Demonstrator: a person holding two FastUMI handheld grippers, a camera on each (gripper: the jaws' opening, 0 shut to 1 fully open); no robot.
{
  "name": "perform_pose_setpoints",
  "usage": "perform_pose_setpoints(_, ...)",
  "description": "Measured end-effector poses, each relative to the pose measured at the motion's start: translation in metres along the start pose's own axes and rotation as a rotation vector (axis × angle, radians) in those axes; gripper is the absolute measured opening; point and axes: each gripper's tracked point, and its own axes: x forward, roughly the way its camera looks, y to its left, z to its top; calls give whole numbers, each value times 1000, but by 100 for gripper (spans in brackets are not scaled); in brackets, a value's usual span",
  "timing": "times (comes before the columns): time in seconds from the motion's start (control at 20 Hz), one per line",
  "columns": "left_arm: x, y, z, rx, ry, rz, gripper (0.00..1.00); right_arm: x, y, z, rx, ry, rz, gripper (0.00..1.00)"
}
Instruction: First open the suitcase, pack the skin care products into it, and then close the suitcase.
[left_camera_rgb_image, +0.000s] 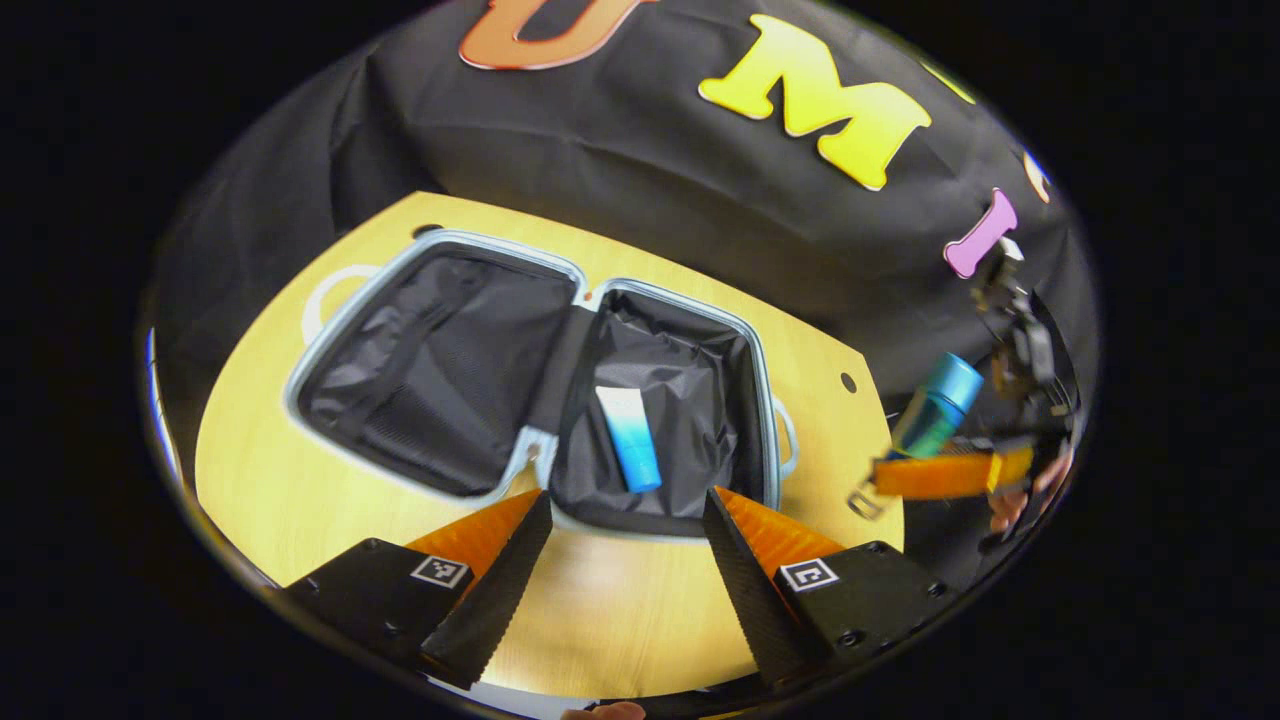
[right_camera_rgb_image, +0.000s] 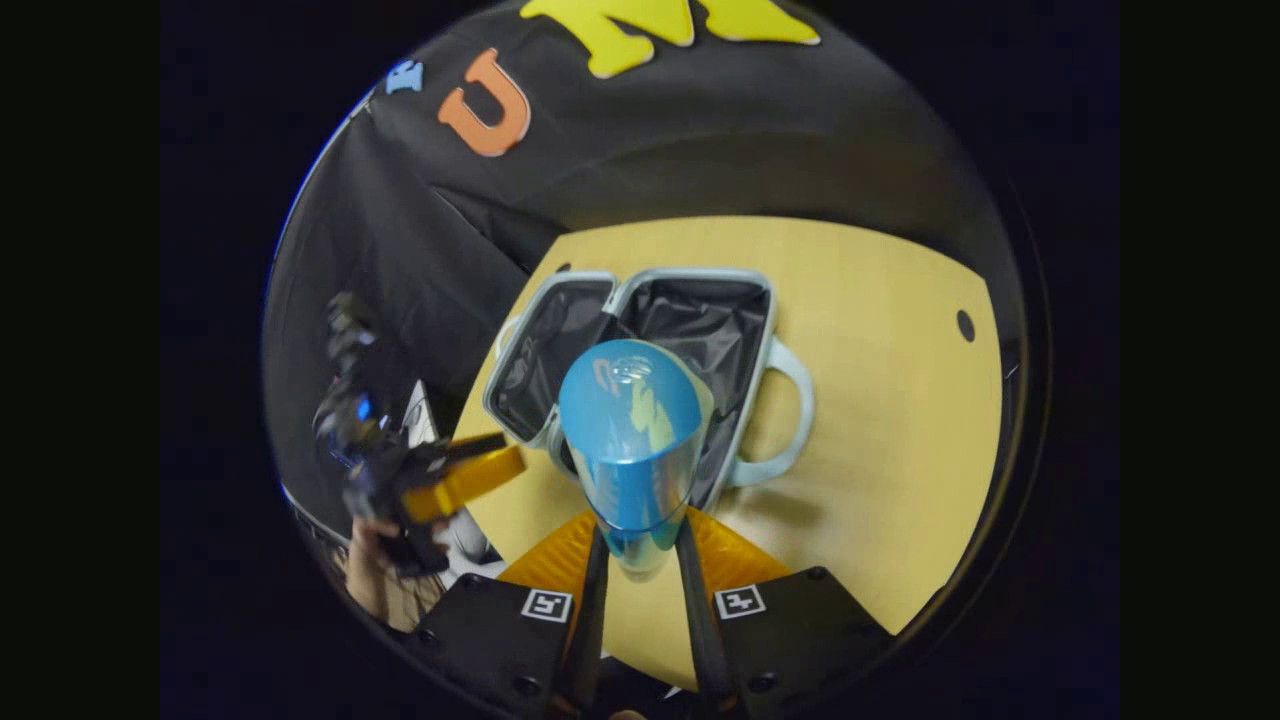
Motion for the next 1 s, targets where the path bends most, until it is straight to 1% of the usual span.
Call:
perform_pose_setpoints(0.05, -19, 6, -18, 0, -26, 21, 97, 12, 2, 2, 5, 33, -16, 35)
perform_pose_setpoints(0.2, -47, 15, -61, 4, -69, 73, 97, 50, 0, 9, 29, 110, -63, 35)
perform_pose_setpoints(0.3, -63, 15, -86, 12, -53, 72, 97, 78, -7, 10, 33, 171, -112, 35)
perform_pose_setpoints(0.4, -78, 20, -101, 20, -46, 73, 97, 106, -17, 11, 91, 229, -158, 35)
perform_pose_setpoints(0.5, -90, 30, -108, 29, -41, 93, 97, 127, -26, 14, 151, 269, -198, 35)
perform_pose_setpoints(0.65, -102, 49, -110, 23, -38, 135, 97, 142, -39, 18, 192, 287, -256, 35)
perform_pose_setpoints(0.8, -113, 59, -103, -3, -57, 156, 97, 151, -41, 21, 255, 282, -278, 35)
perform_pose_setpoints(0.85, -116, 61, -99, -8, -67, 161, 100, 152, -41, 19, 256, 287, -281, 35)
perform_pose_setpoints(0.9, -119, 63, -96, -10, -78, 167, 97, 153, -40, 18, 257, 284, -285, 35)
perform_pose_setpoints(1.0, -122, 67, -87, -14, -100, 174, 97, 155, -42, 15, 254, 283, -292, 35)
